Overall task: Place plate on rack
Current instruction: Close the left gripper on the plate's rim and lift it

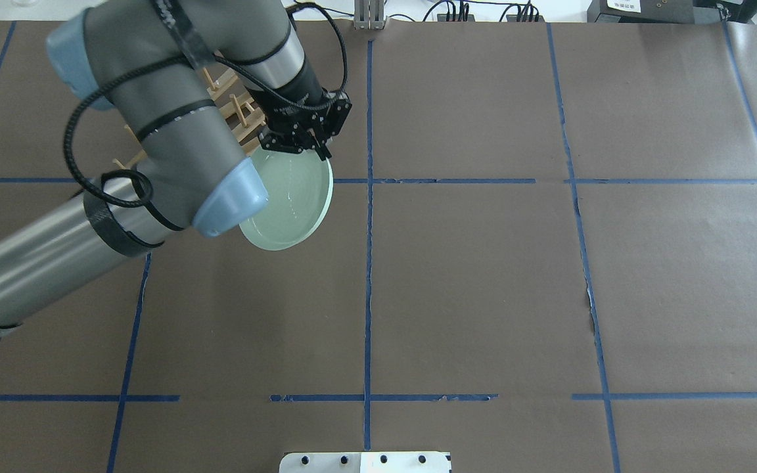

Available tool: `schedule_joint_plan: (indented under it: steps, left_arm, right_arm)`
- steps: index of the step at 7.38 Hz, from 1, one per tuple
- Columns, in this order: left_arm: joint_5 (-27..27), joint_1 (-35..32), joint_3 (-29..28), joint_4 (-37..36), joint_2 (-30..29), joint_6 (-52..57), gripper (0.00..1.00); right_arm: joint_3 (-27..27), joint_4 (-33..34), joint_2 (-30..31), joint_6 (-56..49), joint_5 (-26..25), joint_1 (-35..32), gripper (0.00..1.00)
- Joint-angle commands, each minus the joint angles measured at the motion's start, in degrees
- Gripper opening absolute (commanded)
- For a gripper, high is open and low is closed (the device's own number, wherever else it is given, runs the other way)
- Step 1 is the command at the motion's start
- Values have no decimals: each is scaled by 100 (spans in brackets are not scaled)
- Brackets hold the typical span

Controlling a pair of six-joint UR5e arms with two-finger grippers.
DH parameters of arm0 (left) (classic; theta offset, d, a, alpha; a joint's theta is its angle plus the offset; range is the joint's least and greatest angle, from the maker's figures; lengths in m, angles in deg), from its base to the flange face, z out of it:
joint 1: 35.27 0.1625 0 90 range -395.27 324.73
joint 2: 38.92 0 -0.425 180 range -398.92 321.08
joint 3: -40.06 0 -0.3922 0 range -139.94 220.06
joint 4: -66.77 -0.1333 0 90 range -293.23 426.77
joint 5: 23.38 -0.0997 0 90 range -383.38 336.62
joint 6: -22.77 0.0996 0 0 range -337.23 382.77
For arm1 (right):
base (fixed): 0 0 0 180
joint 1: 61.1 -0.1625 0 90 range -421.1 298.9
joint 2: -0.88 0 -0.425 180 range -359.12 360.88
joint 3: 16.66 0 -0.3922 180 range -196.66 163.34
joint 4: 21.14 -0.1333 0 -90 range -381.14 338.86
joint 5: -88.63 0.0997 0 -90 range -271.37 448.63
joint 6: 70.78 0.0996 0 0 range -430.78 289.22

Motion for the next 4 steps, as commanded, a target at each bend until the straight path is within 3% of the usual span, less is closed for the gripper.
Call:
schedule_joint_plan:
  steps: [1, 3, 4]
  left_arm:
    - [349, -958, 123, 2111, 255, -990, 0]
    - [323, -1453, -34, 3968, 624, -1835, 0]
    - [279, -1611, -496, 5100, 669, -2413, 0]
  right_arm:
    - [3, 0, 0, 0, 0, 4, 100]
    - [-6, 0, 0, 0, 0, 4, 100]
    - [3, 0, 0, 0, 0, 4, 100]
